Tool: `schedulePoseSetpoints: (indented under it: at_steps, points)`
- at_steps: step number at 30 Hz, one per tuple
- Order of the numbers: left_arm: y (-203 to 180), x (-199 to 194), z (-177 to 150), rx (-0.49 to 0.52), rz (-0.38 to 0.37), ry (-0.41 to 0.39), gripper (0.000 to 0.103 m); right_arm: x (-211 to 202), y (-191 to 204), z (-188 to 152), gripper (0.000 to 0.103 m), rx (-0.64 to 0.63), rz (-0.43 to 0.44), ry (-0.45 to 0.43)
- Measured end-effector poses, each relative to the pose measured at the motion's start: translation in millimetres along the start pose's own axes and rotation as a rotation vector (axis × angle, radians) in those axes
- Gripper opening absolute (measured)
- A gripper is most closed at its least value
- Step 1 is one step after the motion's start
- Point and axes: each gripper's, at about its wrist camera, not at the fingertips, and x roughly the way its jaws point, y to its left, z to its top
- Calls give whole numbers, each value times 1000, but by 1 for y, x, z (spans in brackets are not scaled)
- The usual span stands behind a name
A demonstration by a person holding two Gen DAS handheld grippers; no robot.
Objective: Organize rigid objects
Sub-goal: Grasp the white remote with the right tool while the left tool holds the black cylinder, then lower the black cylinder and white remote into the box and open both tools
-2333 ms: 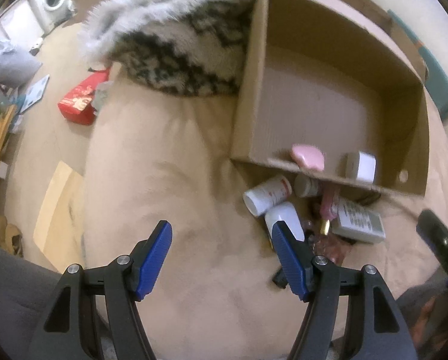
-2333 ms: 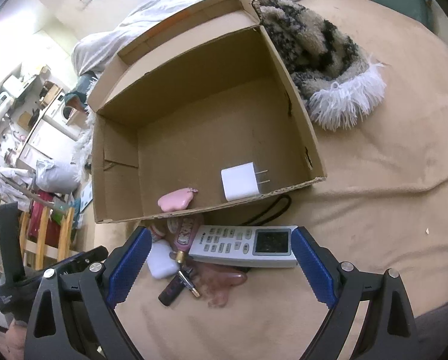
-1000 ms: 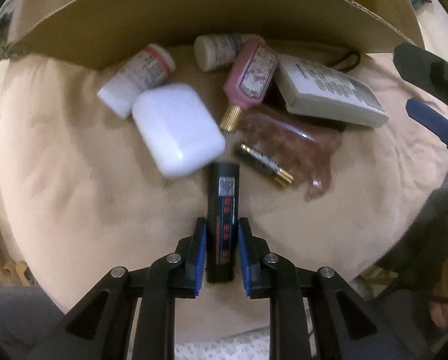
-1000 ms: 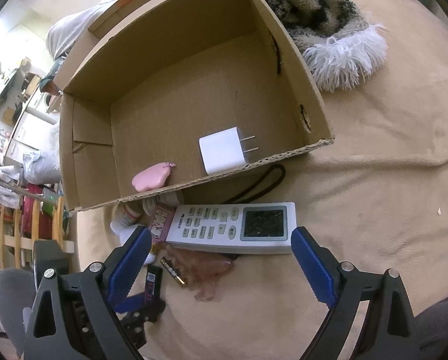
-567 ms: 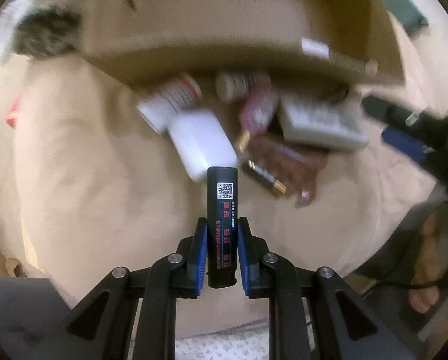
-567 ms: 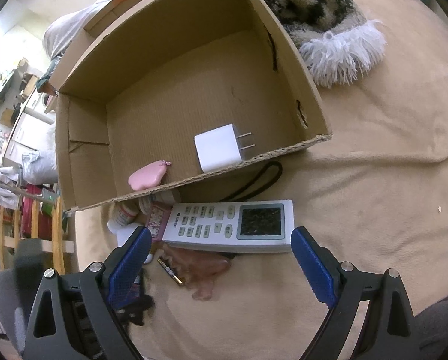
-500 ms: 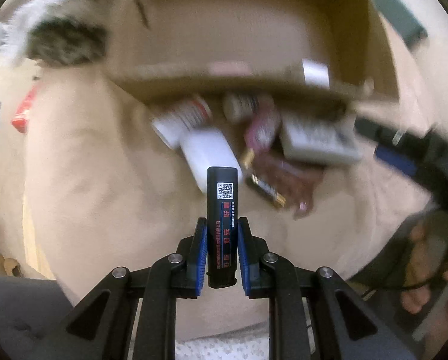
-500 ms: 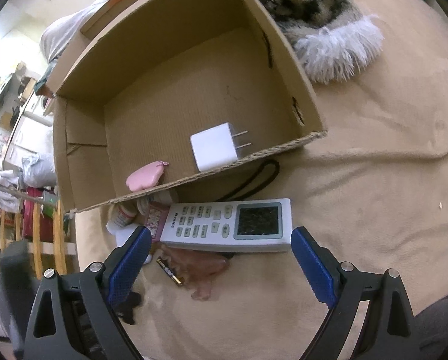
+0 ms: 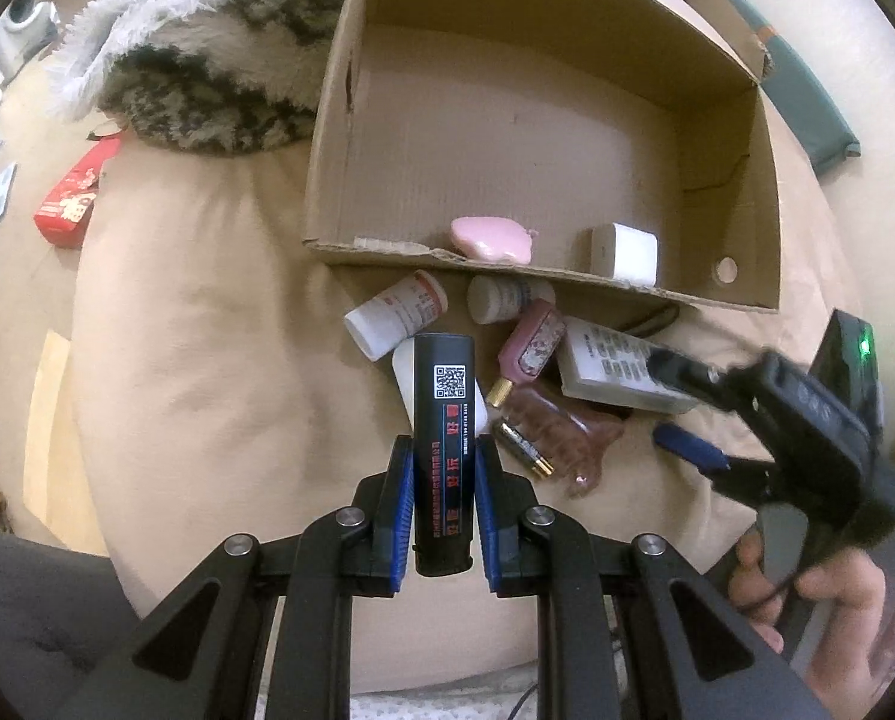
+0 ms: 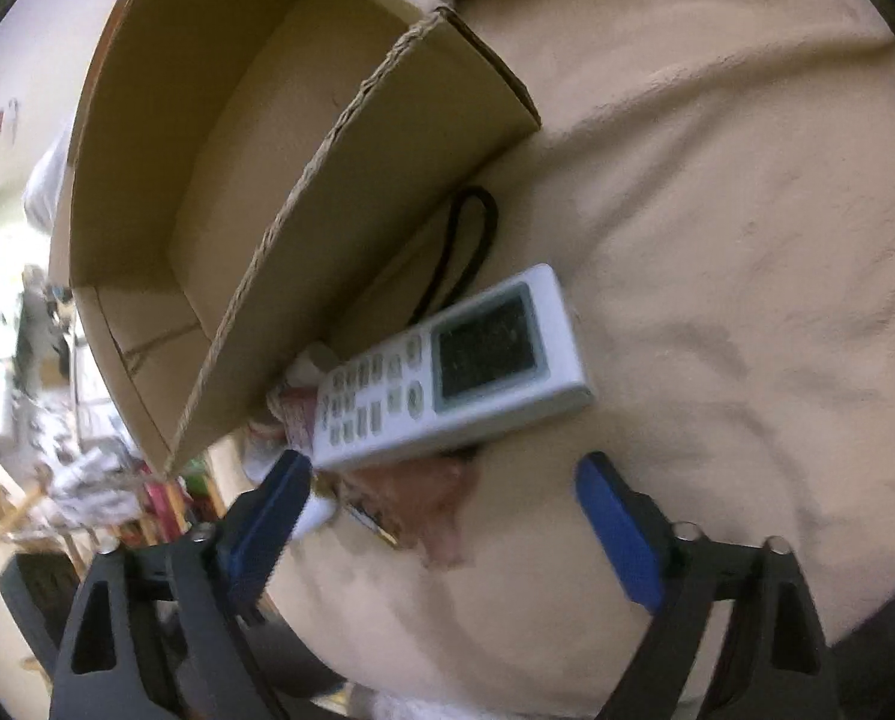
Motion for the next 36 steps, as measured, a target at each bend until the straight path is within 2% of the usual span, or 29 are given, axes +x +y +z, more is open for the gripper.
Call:
schedulePoseSetpoints:
  at_steps: [6, 7, 9, 10, 13, 16, 22, 30, 36]
  points:
    - [1, 6, -2, -24, 29, -16, 17, 4, -7, 11, 84, 96, 37, -99]
    - [2, 5, -2, -31, 30, -18, 17, 3, -7, 12, 76, 93, 37, -112]
    - [1, 6, -2, -34, 31, -18, 17, -1, -10, 14, 41, 99, 54, -134]
    - [1, 5, -3, -34, 32, -18, 17, -5, -13, 15, 39, 113, 82, -151]
    - [-1, 6, -4, -33, 30, -13, 17, -21, -7, 13, 31, 58, 53, -205]
    - [0, 7, -3, -39, 25, -12, 17, -38, -4, 5, 28, 35, 29, -212]
    - [-1, 3, -3, -27, 26, -33, 17, -62, 30, -22, 26, -178, -46, -198]
    - [5, -7, -2, -44, 55, -87, 17, -80, 79, -45, 23, -450, -79, -239]
    - [8, -25, 2, -54, 96, -175, 17, -95, 98, -41, 23, -521, -56, -267]
